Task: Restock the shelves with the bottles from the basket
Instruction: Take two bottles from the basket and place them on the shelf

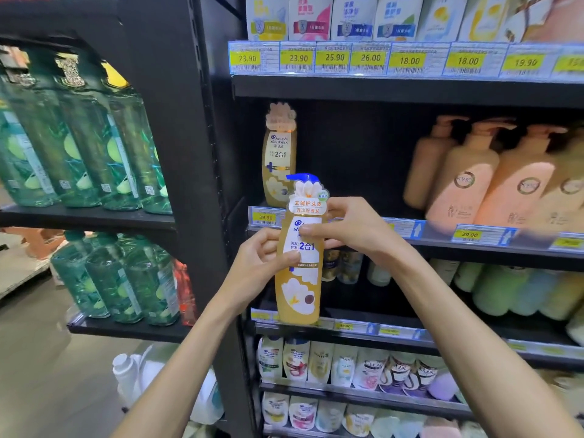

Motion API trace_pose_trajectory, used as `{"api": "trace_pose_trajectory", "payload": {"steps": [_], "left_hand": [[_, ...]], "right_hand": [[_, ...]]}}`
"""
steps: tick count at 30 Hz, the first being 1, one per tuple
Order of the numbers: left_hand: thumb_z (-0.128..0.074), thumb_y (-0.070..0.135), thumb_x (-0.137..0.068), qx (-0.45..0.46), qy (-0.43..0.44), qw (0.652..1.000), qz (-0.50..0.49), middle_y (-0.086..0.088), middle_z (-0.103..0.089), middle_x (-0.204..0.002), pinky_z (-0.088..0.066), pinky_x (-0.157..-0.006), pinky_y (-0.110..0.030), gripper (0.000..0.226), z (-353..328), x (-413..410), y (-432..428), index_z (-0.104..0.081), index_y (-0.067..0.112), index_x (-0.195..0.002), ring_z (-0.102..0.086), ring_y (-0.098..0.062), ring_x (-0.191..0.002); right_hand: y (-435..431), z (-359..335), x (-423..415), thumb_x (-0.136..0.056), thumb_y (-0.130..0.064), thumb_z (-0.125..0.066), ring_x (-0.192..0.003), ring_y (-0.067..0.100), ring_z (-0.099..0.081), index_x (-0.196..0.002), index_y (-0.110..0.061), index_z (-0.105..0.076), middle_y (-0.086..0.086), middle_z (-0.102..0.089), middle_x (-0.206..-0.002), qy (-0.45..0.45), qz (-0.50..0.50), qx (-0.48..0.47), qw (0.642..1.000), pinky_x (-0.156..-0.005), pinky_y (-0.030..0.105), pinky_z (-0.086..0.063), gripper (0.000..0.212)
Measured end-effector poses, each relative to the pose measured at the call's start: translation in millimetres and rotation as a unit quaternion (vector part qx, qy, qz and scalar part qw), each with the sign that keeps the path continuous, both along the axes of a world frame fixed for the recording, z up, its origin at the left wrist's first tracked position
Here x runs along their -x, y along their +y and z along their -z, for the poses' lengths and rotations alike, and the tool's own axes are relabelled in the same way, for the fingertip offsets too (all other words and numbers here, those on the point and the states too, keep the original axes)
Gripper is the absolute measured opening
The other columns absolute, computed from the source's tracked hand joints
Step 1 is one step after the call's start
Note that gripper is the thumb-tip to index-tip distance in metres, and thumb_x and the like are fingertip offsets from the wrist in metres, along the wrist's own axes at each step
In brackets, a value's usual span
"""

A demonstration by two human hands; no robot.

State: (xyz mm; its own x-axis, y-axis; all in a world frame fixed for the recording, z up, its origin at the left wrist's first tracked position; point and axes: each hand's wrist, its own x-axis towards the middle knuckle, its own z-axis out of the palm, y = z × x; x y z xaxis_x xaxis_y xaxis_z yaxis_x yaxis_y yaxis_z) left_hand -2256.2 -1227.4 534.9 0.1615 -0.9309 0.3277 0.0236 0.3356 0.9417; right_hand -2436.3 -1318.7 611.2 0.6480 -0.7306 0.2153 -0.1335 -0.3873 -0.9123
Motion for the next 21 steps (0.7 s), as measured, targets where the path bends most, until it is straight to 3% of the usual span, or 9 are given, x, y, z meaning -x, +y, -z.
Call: {"api": "trace_pose_trajectory", "payload": {"steps": [4,9,11,16,21], "left_hand": [[-0.083,0.036,-0.076,0.005,0.003,1.0,-0.01,-0.008,-0.076,-0.112,-0.059,-0.075,-0.028,0.056,-3,0,3,-0.061,0.007,-0.119,-0.075,-0.027,-0.1],[-0.078,0.03,-0.086,0.049,-0.055,0.996,-0.06,0.0,-0.074,-0.117,-0.058,-0.087,-0.027,0.038,-15,-3,4,-0.065,0.018,-0.12,-0.072,-0.018,-0.107],[-0.075,0.025,-0.09,0.068,-0.079,0.989,-0.106,0.005,-0.074,-0.114,-0.056,-0.084,-0.023,0.028,-15,-9,6,-0.066,0.022,-0.116,-0.071,-0.016,-0.104],[-0.066,0.021,-0.093,0.148,-0.146,0.951,-0.23,0.01,-0.071,-0.11,-0.052,-0.085,-0.017,0.018,-16,-30,17,-0.066,0.025,-0.111,-0.067,-0.012,-0.108],[-0.06,0.026,-0.09,0.19,-0.194,0.901,-0.338,0.014,-0.064,-0.117,-0.049,-0.096,-0.03,0.03,-31,-49,20,-0.064,0.018,-0.118,-0.058,-0.016,-0.114]], "right_hand": [[4,-1,0,-0.072,-0.02,-0.089,-0.088,0.016,-0.076,-0.103,-0.014,-0.075,0.001,-0.078,-0.095,-0.046,0.01,-0.006,0.999,-0.068,0.029,-0.062,0.035],[3,-14,1,-0.072,-0.015,-0.088,-0.09,0.022,-0.076,-0.103,-0.008,-0.075,0.007,-0.078,-0.095,-0.13,0.044,-0.028,0.99,-0.069,0.034,-0.062,0.035],[1,-19,2,-0.075,-0.014,-0.085,-0.09,0.022,-0.076,-0.105,-0.007,-0.073,0.007,-0.078,-0.096,-0.18,0.067,-0.041,0.98,-0.065,0.031,-0.061,0.033],[-5,-23,3,-0.079,-0.012,-0.082,-0.09,0.021,-0.075,-0.109,-0.002,-0.07,0.008,-0.077,-0.096,-0.295,0.149,-0.057,0.942,-0.068,0.028,-0.06,0.034],[-13,-25,-6,-0.08,-0.012,-0.082,-0.096,0.022,-0.074,-0.114,-0.001,-0.066,0.006,-0.077,-0.101,-0.378,0.193,-0.076,0.902,-0.075,0.034,-0.061,0.039]]}}
